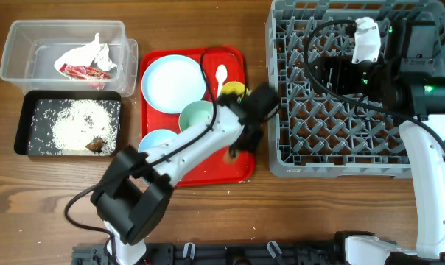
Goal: Sort waste into correct bins and load items into the dishwasher rack
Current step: 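Grasp the carrot with the left gripper and drop it on the black tray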
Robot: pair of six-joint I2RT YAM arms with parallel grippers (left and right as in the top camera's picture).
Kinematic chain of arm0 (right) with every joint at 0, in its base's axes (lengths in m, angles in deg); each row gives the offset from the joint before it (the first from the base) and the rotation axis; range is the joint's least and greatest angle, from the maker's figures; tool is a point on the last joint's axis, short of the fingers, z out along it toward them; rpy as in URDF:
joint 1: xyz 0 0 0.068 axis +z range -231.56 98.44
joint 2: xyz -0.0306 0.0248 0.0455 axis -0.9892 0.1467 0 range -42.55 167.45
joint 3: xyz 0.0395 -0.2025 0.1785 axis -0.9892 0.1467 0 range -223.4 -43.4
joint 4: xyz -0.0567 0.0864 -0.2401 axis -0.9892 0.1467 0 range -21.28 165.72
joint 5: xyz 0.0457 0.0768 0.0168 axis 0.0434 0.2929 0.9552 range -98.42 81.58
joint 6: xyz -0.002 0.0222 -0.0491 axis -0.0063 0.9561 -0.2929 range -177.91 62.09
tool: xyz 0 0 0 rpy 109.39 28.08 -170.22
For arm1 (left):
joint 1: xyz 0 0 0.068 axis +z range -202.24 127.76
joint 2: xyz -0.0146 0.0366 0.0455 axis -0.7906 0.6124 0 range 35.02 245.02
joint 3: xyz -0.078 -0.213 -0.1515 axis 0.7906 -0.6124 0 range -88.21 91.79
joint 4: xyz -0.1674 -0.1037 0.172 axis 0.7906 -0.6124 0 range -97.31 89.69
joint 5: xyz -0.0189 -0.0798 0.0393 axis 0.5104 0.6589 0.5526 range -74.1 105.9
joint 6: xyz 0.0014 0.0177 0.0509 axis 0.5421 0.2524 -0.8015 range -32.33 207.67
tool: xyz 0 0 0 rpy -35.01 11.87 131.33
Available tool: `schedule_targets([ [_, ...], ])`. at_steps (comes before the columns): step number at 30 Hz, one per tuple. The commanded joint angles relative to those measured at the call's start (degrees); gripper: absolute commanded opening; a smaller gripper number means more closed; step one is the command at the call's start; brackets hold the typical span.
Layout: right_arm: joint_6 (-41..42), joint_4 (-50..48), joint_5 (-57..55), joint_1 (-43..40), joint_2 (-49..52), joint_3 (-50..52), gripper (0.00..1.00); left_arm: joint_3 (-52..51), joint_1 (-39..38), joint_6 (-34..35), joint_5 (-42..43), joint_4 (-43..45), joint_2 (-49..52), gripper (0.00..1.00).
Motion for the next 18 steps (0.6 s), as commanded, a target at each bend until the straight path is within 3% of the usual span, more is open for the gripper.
schedule_targets([
  [1,-0.55,-0.35,-0.39,0.35,0.37,-1.11,1.0,17.03,1.77,2.91,-0.46,-7.56,-1.79,0.04],
  [4,-0.57,-0.35,-0.39,0.35,0.37,-1.11,1.0,21.44,9.9,7.82,-4.44,-13.2,-2.21,0.04],
  [7,-0.55,-0.35,-0.39,0.35,0.39,-1.11,1.0,21.0,24.61,16.13,-4.46,-15.61,-2.14,0.04],
  [13,-0.79,-0.76,-0.42,0.35,0.39,-1.11,1.0,20.72,48.54,25.79,-4.48,-20.13,-1.99,0.04],
  [18,-0.74,-0.72,-0.39,0.35,0.37,-1.11,0.99,10.01,64.17,29.79,-4.42,-13.11,-1.88,0.04],
])
